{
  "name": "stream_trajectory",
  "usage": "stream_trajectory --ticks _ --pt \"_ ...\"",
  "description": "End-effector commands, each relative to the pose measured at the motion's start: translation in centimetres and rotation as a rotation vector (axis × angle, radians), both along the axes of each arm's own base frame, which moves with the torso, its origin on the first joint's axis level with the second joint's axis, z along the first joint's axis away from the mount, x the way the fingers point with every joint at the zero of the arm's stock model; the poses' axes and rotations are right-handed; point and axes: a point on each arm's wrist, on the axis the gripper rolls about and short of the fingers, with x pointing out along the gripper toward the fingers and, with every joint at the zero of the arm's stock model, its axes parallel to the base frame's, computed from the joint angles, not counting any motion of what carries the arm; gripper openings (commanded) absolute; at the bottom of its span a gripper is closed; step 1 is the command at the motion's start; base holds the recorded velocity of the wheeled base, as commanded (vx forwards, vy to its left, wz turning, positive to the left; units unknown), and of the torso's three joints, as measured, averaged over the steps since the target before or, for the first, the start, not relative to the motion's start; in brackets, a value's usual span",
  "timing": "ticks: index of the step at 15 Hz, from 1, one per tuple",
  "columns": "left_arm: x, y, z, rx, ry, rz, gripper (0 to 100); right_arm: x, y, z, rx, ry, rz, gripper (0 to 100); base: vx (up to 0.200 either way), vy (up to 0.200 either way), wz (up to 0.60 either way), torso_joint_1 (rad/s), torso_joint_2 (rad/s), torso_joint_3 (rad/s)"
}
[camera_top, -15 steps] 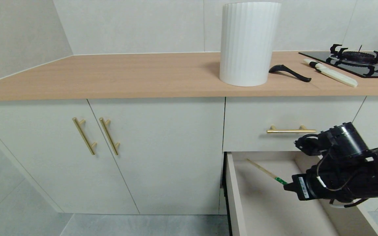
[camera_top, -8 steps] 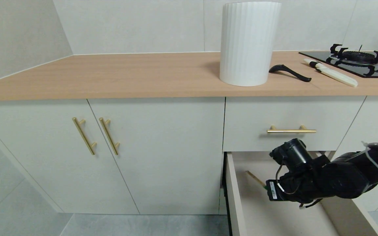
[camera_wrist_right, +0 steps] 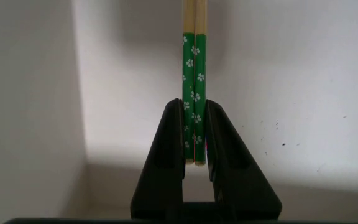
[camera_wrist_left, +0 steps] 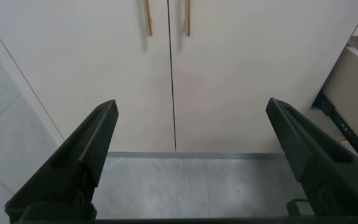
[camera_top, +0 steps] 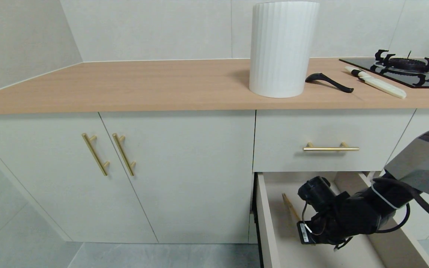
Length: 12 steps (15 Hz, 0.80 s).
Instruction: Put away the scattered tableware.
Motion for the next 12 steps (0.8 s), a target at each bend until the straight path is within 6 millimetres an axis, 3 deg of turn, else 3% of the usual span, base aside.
stream_trajectory --ticks 1,4,12 --pt "0.0 0.0 0.0 0.0 0.001 0.0 100 0.1 0.1 -1.5 -0.019 0.034 0.0 0 0.0 0.0 0.0 0.0 0.0 0.0" --pt "0.0 0.0 0.0 0.0 0.001 0.002 100 0.4 0.2 -3.1 -0.027 0.036 -0.001 0 0.0 0.0 0.0 0.0 0.0 0.0" --pt "0.0 0.0 0.0 0.0 0.001 0.002 100 0.5 0.3 -3.3 -0.03 0.03 -0.005 0 0.0 0.0 0.0 0.0 0.0 0.0"
